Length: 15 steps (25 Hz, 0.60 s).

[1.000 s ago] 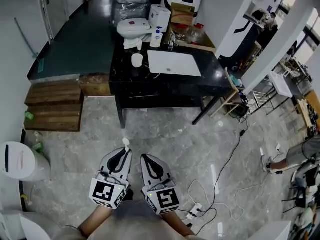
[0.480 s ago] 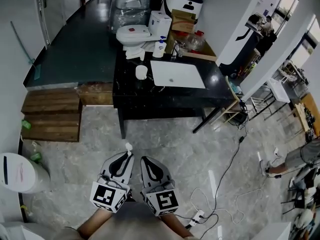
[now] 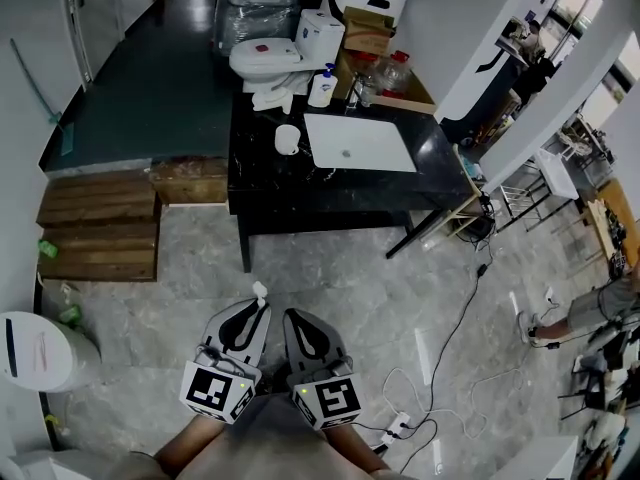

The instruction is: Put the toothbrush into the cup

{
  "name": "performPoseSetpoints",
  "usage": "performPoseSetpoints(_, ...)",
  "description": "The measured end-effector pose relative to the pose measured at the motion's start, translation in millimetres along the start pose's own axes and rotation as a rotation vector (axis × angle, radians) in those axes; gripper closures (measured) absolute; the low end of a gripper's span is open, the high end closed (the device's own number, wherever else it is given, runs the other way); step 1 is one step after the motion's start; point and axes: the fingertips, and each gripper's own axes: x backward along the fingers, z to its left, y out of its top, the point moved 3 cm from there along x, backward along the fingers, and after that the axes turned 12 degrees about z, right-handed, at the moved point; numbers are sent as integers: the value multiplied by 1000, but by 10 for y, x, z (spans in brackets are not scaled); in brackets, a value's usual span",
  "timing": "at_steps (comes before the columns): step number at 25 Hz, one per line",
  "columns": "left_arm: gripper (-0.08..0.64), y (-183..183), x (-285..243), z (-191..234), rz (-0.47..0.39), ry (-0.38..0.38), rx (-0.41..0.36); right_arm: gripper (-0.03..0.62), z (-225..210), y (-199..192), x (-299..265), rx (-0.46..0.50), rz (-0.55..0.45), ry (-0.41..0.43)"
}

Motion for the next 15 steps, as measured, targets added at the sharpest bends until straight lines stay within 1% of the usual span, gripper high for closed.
performPoseSetpoints(3,512,31,-82,44,-6,-11,2,586,-82,88,-65,7,-8,-14)
performPoseSetpoints(7,512,104,-267,128,-17,-6,-10,586,-264,190,-203,7,-29,-20)
performPoseSetpoints(11,512,190,-516,224,-20,-4,-11,586,-499,282,-379,-8,-46,-24)
performPoseSetpoints(15,512,307,-824,333,-23,10,-19,586,-757,425,-575,-1,-62,-10)
